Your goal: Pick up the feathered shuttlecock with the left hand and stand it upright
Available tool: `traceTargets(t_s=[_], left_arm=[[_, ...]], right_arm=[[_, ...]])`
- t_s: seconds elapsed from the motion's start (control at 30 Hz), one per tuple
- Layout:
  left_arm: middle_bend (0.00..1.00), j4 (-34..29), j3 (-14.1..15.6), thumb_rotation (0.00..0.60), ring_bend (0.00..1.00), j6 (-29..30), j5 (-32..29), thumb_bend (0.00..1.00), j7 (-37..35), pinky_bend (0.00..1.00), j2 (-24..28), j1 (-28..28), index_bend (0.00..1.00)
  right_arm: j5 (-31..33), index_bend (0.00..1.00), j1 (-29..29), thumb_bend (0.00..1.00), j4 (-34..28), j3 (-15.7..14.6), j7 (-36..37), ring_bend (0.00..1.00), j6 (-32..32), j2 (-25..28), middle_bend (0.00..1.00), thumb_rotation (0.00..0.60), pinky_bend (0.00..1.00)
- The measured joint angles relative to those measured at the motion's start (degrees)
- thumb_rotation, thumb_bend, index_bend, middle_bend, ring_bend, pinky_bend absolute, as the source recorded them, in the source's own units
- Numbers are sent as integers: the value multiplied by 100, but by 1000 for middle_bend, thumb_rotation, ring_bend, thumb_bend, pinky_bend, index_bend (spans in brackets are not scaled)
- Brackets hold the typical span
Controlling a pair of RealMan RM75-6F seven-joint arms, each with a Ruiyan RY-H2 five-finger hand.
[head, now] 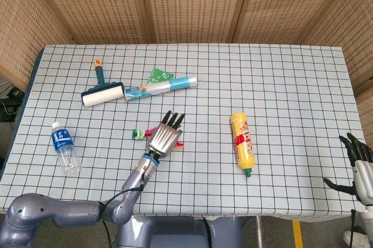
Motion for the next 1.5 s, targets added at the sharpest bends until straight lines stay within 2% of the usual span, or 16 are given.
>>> traceTargets(t_s=[0.57, 0.63, 0.77, 0.97, 1.23, 1.5], left_arm=[[0, 601, 67, 600, 0, 31, -288, 260, 110, 0, -395, -320, 575], [0, 653, 95, 600, 0, 40, -283, 292, 97, 0, -434, -335, 582], [0, 659, 121, 600, 0, 81, -208, 422, 20, 0, -428, -336, 605], [0, 641, 199, 600, 0, 126, -135, 485, -24, 0, -339, -307, 629], [0, 515, 258, 600, 0, 233, -34, 494, -99, 0, -177, -225, 631], [0, -167, 187, 600, 0, 501, 120, 494, -203, 0, 425, -85, 630]], right_arm=[[2, 29, -13, 65, 92, 39, 199, 0, 5, -4, 0, 600, 0], [-1, 29, -13, 65, 97, 38, 195, 0, 3, -10, 0, 600, 0], [-32, 30, -16, 66, 89, 27, 165, 0, 17, -21, 0, 600, 0], [-56, 29, -20, 66, 71, 20, 145, 0, 31, -29, 0, 600, 0], [-88, 29, -26, 66, 49, 13, 151, 0, 47, -20, 0, 600, 0], [-135, 29, -35, 65, 19, 12, 156, 0, 93, 0, 0, 600, 0]])
